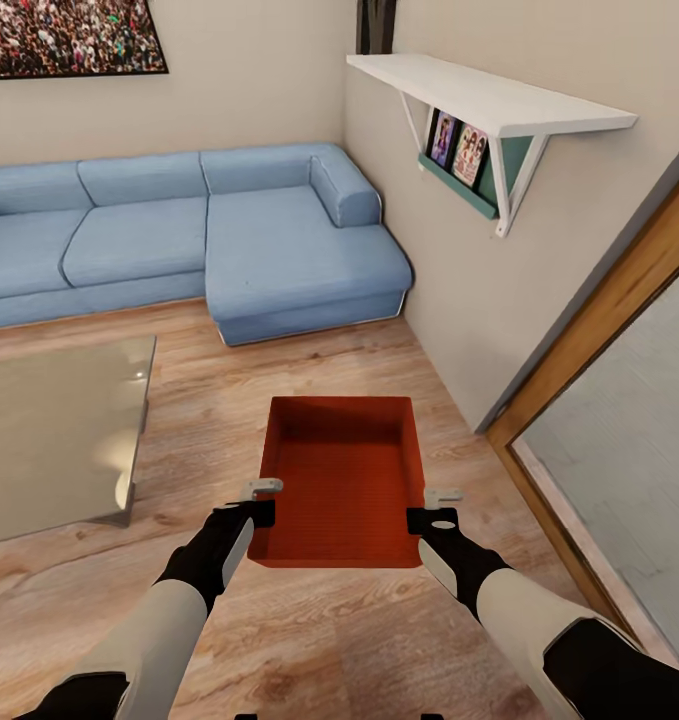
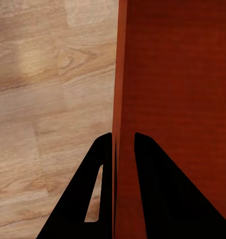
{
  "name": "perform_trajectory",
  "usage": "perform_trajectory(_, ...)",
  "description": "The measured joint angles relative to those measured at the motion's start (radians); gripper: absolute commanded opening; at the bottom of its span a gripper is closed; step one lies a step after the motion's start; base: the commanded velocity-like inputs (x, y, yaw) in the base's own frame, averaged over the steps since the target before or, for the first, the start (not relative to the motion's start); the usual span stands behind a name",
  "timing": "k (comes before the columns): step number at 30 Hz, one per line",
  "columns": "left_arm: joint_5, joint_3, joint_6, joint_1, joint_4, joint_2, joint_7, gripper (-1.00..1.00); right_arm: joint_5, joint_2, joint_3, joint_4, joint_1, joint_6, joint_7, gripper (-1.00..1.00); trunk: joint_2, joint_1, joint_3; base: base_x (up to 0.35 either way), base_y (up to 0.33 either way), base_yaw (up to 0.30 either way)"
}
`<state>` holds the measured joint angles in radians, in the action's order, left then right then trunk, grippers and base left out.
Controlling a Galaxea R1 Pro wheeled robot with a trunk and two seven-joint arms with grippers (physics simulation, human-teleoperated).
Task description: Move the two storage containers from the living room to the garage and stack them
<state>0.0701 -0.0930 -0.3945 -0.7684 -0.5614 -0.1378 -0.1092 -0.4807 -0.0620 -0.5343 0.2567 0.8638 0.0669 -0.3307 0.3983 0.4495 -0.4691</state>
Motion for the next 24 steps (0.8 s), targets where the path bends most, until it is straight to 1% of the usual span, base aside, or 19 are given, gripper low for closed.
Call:
perform_trajectory(5,0.000,0.000,0.000,0.000,0.000,0.000,0.000,-1.00,0.000,0.000,0.000,0.000,0.000,0.000,0.000,-1.00,0.000,0.000,0.003,0.000,0.000,0.003)
perform_trajectory(24,0.000,0.000,0.000,0.000,0.000,0.000,0.000,-1.00,0.001,0.000,0.000,0.000,0.000,0.000,0.000,-1.00,0.000,0.000,0.033,0.000,0.000,0.000)
